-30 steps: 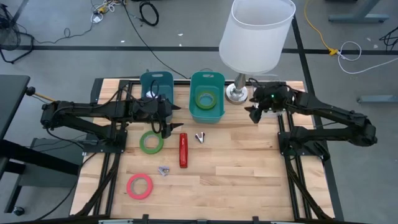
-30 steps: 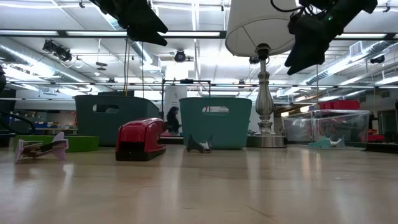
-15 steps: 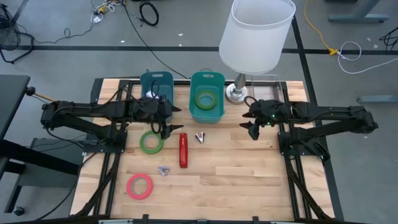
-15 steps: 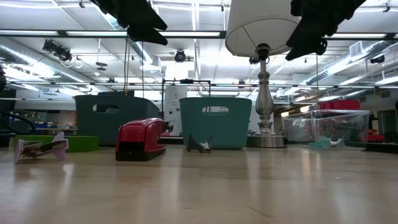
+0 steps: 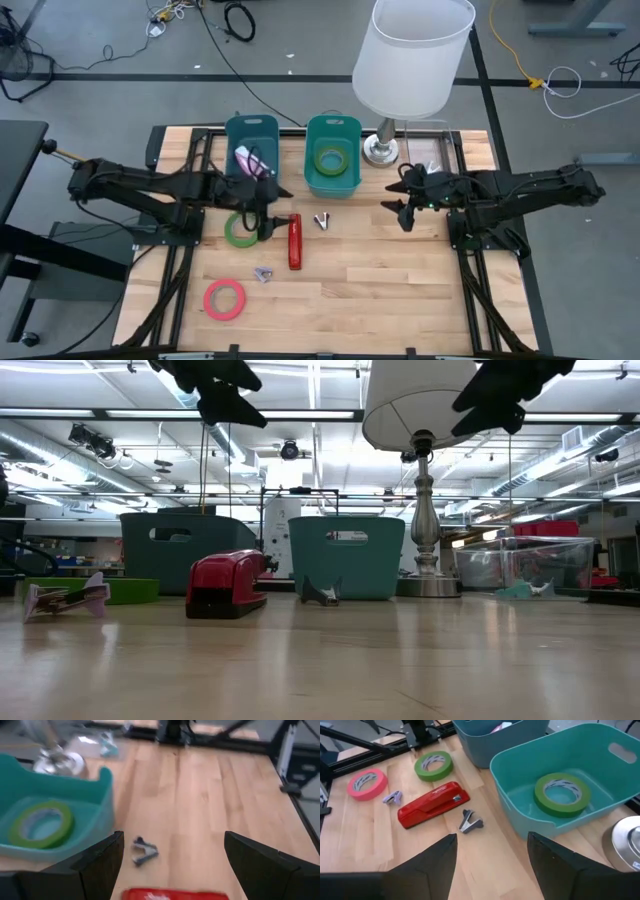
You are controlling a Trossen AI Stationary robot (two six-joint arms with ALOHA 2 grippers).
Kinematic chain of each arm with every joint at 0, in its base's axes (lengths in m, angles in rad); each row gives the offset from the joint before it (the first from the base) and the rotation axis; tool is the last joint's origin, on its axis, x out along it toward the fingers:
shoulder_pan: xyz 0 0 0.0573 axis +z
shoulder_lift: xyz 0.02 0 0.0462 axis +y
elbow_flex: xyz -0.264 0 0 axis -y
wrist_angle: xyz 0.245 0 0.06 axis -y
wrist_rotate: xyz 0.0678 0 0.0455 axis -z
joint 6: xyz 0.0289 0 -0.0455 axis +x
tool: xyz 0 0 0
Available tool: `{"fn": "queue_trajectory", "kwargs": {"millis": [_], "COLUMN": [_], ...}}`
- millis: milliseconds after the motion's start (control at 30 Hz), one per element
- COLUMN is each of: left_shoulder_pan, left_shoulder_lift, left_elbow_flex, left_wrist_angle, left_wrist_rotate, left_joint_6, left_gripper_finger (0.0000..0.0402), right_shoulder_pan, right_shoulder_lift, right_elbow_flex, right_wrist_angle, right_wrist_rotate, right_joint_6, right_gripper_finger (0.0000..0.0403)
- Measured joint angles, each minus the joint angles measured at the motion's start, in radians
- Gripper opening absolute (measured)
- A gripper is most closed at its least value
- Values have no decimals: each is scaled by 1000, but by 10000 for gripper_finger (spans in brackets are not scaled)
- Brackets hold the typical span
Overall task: Pick and place Stapler, Stapler remover, tape
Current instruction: Put the red stapler into the blue bin
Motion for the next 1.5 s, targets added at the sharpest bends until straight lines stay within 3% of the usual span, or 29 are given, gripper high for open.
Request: {"fn": "queue_trajectory", "kwargs": {"millis": [400,667,800,1200,1333,1500], "left_shoulder_pan": [-133,-141,-146,-127,-104,-76], "left_shoulder_lift": [170,208,215,452,528,572], "left_elbow_flex": [0,2,66,529,613,627], "left_wrist_angle": [32,49,33,-516,-610,-693], "left_wrist_rotate": [-26,-50,-51,-96,-96,-98], "left_joint_6": [-76,-319,-320,-296,-426,-663], "left_gripper_finger": [344,344,344,344,344,344], "right_shoulder_pan": [22,22,22,22,22,22], "right_shoulder_lift": [0,0,0,0,0,0], "right_elbow_flex": [0,0,0,0,0,0], "right_wrist_angle": [-3,-15,-23,-41,-47,-51], "right_wrist_rotate": [0,0,-1,-1,-1,-3], "right_joint_6": [0,0,-6,-16,-16,-16], "right_gripper_finger": [239,239,239,239,239,239]}}
